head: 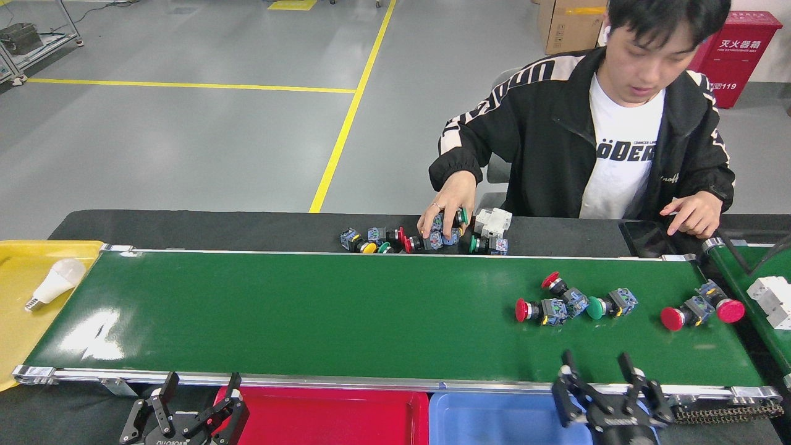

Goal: Pick switch part from conveyor to tray

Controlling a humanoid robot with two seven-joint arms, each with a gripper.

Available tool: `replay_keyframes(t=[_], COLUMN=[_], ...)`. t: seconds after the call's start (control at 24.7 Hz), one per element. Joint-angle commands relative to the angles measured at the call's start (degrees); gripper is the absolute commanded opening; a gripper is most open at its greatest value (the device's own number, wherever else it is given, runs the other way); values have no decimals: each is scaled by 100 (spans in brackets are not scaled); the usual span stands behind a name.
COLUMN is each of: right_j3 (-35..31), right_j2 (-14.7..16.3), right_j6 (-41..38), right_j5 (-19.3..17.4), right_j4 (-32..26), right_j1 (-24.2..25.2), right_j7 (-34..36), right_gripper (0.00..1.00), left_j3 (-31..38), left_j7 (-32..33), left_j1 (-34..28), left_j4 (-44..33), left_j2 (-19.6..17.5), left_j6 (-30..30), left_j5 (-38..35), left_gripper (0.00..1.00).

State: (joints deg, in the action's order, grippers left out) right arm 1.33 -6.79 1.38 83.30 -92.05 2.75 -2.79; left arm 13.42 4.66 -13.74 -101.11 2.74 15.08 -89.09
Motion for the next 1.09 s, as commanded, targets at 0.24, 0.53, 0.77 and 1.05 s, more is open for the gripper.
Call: replay_keyframes(t=[0.24,0.53,0.77,1.05], right_j3=[930,1027,1176,1185], right_j2=[-7,-174,-60,-42], right_j6=[1330,1576,1321,1013], right_j5=[11,-42,-227,-253], right_j4=[1163,2121,2332,2148], right_j1=[-960,-1716,-1892,-1822], right_j7=[-134,-125,-152,-143], right_gripper=[94,88,43,40], left_j3=[2,-59,-68,-68], left_j7=[-18,-9,-9,-9], left_j1=[187,214,257,231], left_j4=[-76,-76,-67,-67], left_j2=[-37,-28,-28,-28], left_j6=[30,12,21,12], left_j5=[-3,-3,-3,-3], left_gripper=[100,100,100,100])
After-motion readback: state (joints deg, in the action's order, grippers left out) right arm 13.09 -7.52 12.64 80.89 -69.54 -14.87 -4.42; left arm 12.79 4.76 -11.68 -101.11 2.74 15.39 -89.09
